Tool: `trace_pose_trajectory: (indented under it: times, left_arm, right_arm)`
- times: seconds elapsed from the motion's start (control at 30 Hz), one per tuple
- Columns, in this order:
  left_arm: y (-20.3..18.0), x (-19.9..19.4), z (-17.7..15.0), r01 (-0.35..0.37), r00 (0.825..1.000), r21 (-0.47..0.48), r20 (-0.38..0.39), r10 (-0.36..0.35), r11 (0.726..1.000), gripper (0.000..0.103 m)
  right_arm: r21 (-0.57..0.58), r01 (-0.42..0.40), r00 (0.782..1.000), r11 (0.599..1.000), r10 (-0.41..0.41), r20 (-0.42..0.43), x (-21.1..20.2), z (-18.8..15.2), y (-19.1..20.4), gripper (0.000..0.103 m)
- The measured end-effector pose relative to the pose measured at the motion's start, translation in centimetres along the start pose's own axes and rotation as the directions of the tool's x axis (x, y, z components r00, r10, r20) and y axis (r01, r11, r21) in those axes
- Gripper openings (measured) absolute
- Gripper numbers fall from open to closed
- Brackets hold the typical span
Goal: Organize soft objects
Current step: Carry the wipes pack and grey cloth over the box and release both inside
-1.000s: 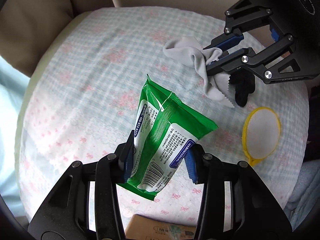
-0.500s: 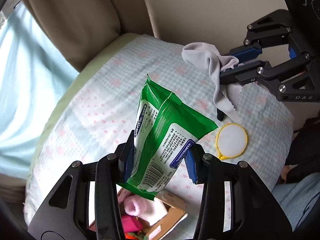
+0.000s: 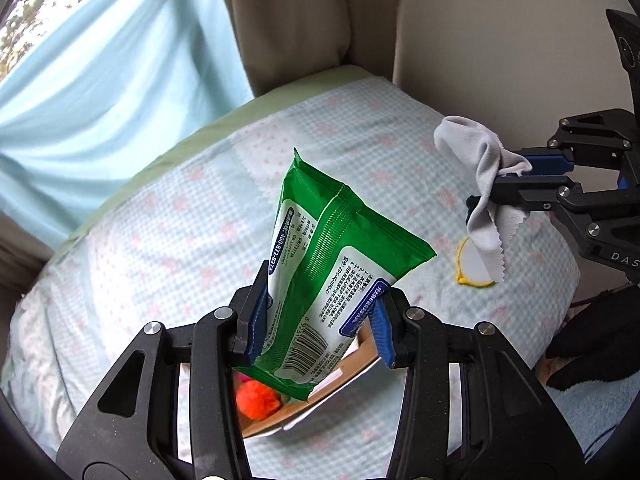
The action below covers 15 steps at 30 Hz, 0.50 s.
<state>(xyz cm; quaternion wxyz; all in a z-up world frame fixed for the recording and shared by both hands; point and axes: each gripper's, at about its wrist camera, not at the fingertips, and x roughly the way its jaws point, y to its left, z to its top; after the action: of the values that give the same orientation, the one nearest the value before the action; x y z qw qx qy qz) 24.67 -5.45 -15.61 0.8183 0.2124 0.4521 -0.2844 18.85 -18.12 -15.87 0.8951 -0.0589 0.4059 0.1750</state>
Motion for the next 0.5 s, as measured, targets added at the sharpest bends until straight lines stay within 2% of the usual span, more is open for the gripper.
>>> trace_pose_trajectory:
  times: [0.1, 0.27, 0.5]
  left_arm:
    - [3.1, -0.4, -2.4, -0.003, 1.000, -0.037, -0.010, 0.003, 0.999, 0.040]
    - [7.4, 0.2, -6.8, 0.046, 0.998, -0.076, -0.044, -0.049, 0.996, 0.040]
    - [12.2, 4.2, -12.5, 0.059, 0.982, -0.082, -0.176, -0.073, 0.995, 0.040]
  right_arm:
    - [0.053, 0.022, 1.000, 0.998, -0.021, -0.014, 0.7, 0.9, 3.2, 0.013]
    - [0.146, 0.067, 0.997, 0.987, -0.059, -0.058, 3.3, 1.2, 7.9, 0.013]
    - [0.251, 0.111, 0.985, 0.962, -0.073, -0.157, 8.9, 0.3, 11.0, 0.013]
